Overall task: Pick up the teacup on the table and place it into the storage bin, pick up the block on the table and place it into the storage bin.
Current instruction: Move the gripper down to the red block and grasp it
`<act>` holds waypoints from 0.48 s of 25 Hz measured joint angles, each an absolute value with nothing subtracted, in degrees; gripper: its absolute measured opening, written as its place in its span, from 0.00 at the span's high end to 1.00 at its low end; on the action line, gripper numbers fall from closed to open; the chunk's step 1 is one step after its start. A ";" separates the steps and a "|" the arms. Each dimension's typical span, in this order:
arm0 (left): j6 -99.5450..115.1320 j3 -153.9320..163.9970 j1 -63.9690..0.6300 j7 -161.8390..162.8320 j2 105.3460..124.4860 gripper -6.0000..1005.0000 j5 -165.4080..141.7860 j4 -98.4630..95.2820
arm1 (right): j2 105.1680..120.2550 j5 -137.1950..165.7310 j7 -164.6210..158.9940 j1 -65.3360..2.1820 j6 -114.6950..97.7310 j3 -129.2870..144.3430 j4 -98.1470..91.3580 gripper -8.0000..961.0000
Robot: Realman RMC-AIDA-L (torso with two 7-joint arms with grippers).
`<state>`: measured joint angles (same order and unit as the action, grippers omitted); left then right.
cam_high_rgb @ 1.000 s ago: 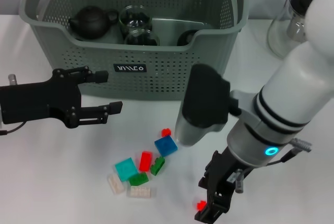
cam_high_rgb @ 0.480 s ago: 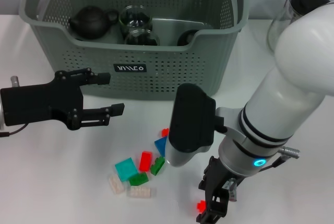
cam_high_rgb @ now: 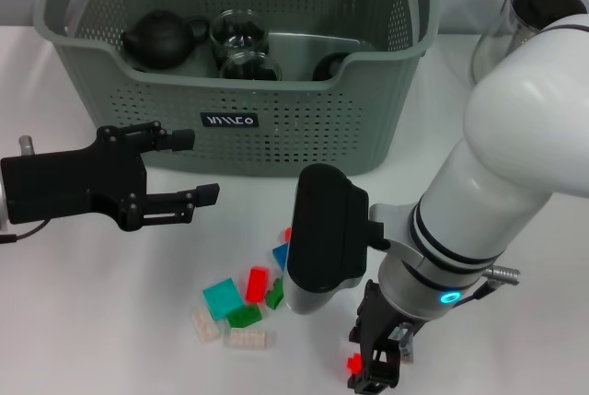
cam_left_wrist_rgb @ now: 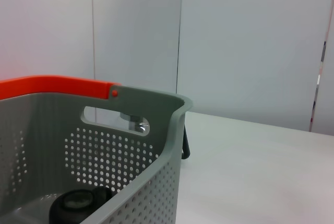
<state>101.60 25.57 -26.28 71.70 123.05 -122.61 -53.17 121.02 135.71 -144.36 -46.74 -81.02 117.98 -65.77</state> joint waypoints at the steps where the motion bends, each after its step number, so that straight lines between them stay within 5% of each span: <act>1: 101.60 25.57 -26.28 71.70 123.06 0.22 -122.61 -53.17 | 121.03 135.71 -144.41 -46.75 -80.99 118.07 -65.83 0.34; 12: 101.55 25.57 -26.43 71.62 123.03 0.22 -122.61 -52.94 | 121.03 135.70 -144.58 -46.79 -80.78 118.46 -65.91 0.53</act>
<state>101.55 25.57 -26.43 71.61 123.03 -122.61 -52.94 121.03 135.70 -144.58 -46.79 -80.78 118.46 -65.91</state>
